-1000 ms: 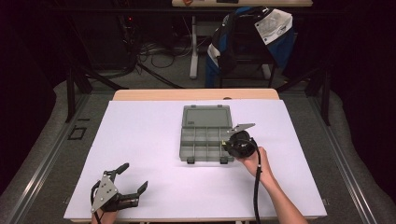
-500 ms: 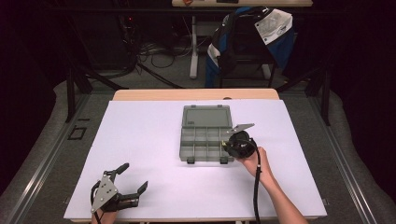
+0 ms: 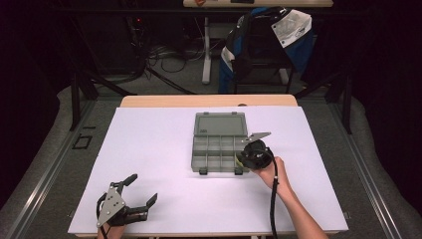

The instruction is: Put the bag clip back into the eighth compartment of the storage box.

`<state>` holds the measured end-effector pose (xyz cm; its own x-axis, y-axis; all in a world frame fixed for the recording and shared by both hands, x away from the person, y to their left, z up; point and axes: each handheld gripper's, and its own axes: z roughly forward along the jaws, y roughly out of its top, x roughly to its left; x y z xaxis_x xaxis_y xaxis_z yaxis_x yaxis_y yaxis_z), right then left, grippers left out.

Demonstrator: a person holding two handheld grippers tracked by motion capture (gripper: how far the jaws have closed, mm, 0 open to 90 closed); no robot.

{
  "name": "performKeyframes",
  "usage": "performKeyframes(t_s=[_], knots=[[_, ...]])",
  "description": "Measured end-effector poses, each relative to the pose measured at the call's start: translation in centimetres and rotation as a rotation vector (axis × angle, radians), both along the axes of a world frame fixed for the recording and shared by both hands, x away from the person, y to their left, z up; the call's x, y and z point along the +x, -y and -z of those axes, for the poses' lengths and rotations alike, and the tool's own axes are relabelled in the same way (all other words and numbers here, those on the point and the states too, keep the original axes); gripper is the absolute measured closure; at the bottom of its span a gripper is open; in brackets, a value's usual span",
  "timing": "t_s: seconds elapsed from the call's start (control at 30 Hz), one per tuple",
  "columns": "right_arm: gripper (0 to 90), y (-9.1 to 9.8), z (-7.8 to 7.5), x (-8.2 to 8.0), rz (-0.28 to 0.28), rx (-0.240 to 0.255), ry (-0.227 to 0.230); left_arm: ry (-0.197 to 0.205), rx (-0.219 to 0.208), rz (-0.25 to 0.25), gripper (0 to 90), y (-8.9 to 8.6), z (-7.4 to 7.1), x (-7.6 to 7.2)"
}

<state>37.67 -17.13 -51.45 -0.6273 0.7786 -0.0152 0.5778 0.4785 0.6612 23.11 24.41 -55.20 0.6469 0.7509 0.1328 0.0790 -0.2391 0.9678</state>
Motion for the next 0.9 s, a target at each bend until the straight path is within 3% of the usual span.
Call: performKeyframes(t_s=[0.13,0.17,0.2,0.23,0.27,0.37,0.4,0.43,0.47,0.53,0.9], knots=[[61.9,0.1,-0.1,0.0,-0.001,0.007,0.005,0.000,0.001,0.000,10.8,0.0,0.0,0.0],[54.7,0.2,-0.1,0.0,-0.012,0.006,0.004,-0.001,0.002,0.001,10.8,0.0,0.0,0.0],[54.7,0.2,-0.1,0.0,-0.012,0.006,0.004,-0.001,0.002,0.001,10.8,0.0,0.0,0.0],[47.8,0.2,-0.2,-0.1,-0.026,0.011,-0.003,0.000,0.002,0.001,10.8,0.0,0.0,0.0],[47.8,0.2,-0.2,-0.1,-0.026,0.011,-0.003,0.000,0.002,0.001,10.8,0.0,0.0,0.0],[33.9,0.1,-0.5,-0.5,-0.053,0.025,0.007,0.000,0.003,0.000,10.8,0.0,0.0,0.0],[33.9,0.1,-0.5,-0.5,-0.053,0.025,0.007,0.000,0.003,0.000,10.8,0.0,0.0,0.0],[25.7,0.0,-0.7,-0.7,-0.067,0.027,0.009,0.001,0.003,0.001,10.8,0.0,0.0,0.0],[25.7,0.0,-0.7,-0.7,-0.067,0.027,0.009,0.000,0.001,-0.001,10.8,0.0,0.0,0.0],[15.7,0.0,-0.9,-1.0,-0.082,0.034,0.016,0.000,0.004,-0.001,10.8,0.0,0.0,0.0],[0.0,-0.1,-1.5,-2.2,-0.130,0.082,0.057,0.000,0.001,-0.002,10.8,0.0,0.0,-0.1]])
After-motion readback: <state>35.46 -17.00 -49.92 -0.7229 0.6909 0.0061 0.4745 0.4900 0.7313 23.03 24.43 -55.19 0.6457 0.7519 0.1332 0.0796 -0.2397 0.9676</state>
